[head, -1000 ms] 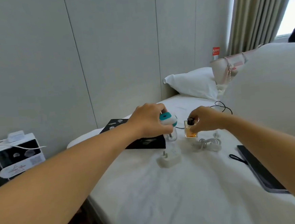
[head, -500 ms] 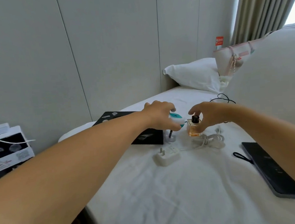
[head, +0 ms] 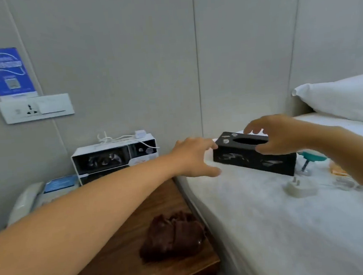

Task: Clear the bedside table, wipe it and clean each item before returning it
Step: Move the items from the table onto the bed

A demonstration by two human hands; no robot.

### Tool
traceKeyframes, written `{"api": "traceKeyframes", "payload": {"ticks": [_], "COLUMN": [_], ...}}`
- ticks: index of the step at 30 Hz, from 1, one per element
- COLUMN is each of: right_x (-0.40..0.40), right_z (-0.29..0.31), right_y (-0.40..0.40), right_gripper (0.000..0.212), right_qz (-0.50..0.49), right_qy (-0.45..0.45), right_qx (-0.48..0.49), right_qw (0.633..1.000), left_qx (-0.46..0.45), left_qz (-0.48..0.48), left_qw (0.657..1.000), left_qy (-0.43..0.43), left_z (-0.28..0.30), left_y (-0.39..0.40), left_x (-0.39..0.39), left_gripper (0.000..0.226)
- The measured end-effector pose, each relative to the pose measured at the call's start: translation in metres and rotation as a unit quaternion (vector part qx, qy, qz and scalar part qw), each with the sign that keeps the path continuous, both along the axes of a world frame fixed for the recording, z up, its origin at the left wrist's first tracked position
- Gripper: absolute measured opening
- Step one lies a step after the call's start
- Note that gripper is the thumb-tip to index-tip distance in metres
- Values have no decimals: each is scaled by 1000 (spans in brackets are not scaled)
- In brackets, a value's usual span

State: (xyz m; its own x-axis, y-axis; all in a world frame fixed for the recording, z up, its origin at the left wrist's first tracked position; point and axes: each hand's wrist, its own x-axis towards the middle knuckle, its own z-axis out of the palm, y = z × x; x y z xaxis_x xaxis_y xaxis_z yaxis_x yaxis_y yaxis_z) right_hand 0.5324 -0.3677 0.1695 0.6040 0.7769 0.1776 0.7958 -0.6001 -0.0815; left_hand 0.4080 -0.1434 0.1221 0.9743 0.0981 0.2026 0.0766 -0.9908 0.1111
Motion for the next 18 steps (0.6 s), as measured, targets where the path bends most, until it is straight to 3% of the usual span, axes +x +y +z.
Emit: {"api": "traceKeyframes", "payload": {"ticks": [8,10,14,18], "right_x": [-59,-61,-34,9], "right_z": [-38,-49,-60,-54], "right_y": [167,206,272,321], "right_gripper": [63,70,89,110], "right_qz": [121,123,93,64], "right_qy": [59,83,126,161], "right_qx": [-35,-40,-47,-33], "right_qw": [990,988,987,984], "left_qx": [-15,-33,-22,-66], "left_qz": [191,232,274,272], "left_qw": [981,972,961,960], "left_qy": [-9,-17,-20,-9], "left_z": [-6,-11,-16,-18], "left_y": [165,203,272,332], "left_x": [-154,-180,-201,-191], "left_gripper": [80,94,111,121]}}
